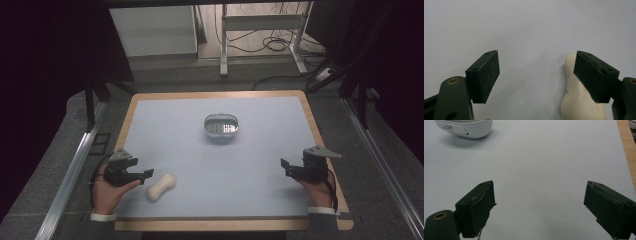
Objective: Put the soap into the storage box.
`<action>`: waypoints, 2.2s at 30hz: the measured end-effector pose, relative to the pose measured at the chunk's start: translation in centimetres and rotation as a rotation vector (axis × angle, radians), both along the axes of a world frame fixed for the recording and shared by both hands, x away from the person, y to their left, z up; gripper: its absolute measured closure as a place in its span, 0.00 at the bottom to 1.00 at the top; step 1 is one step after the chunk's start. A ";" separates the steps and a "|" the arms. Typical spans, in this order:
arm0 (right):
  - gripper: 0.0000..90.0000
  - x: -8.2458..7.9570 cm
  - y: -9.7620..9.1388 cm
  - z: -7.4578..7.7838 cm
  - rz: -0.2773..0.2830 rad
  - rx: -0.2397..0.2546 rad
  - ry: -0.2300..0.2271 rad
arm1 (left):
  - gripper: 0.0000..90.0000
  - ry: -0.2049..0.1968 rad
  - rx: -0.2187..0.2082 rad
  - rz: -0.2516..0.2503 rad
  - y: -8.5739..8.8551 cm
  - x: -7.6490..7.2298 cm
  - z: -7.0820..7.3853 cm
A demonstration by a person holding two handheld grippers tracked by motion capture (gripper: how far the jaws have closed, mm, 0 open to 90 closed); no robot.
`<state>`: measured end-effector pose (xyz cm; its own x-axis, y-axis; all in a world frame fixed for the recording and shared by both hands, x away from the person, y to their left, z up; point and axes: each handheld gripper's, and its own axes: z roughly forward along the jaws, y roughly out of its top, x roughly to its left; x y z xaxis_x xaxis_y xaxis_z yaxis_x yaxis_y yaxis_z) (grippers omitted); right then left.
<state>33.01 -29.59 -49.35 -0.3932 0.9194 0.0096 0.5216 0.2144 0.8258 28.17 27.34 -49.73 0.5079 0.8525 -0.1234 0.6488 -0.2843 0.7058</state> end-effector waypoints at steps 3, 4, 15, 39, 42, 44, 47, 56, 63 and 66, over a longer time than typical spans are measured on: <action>0.11 -0.1 0.0 0.1 -0.003 0.005 -0.007 | 0.23 0.007 0.029 -0.014 0.1 0.0 1.3; 0.11 -0.1 0.0 0.1 -0.002 0.004 -0.007 | 0.23 0.009 0.038 -0.019 0.1 0.0 1.6; 0.11 -0.4 0.4 -0.1 0.005 -0.016 -0.008 | 0.23 0.047 0.068 -0.074 -1.0 0.8 2.6; 0.12 -0.7 0.7 -0.3 -0.003 -0.051 -0.008 | 0.25 0.211 0.211 -0.161 -5.0 -0.6 -0.2; 0.12 -0.7 0.7 -0.3 -0.007 -0.050 -0.010 | 0.27 0.231 0.224 -0.174 -5.5 -0.5 -0.5; 0.12 -0.7 0.7 -0.3 -0.008 -0.049 -0.011 | 0.28 0.238 0.228 -0.171 -5.8 -0.4 -0.7; 0.12 -0.7 0.7 -0.3 -0.009 -0.051 -0.012 | 0.30 0.246 0.250 -0.172 -6.1 -0.2 -0.9; 0.12 -0.7 0.6 -0.3 -0.016 -0.058 -0.010 | 0.39 0.279 0.288 -0.178 -7.0 0.1 -1.3; 0.12 -0.7 0.5 -0.4 -0.029 -0.059 -0.007 | 0.51 0.287 0.294 -0.183 -7.0 -0.1 -1.7; 0.12 -0.7 0.6 -0.4 -0.025 -0.062 -0.008 | 0.52 0.287 0.309 -0.191 -7.2 -0.1 -1.6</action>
<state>32.33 -29.04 -49.71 -0.3699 0.9277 -0.0505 0.5205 0.2519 0.8159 28.07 20.14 -51.35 0.6422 0.7657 -0.0367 0.7207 -0.5868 0.3690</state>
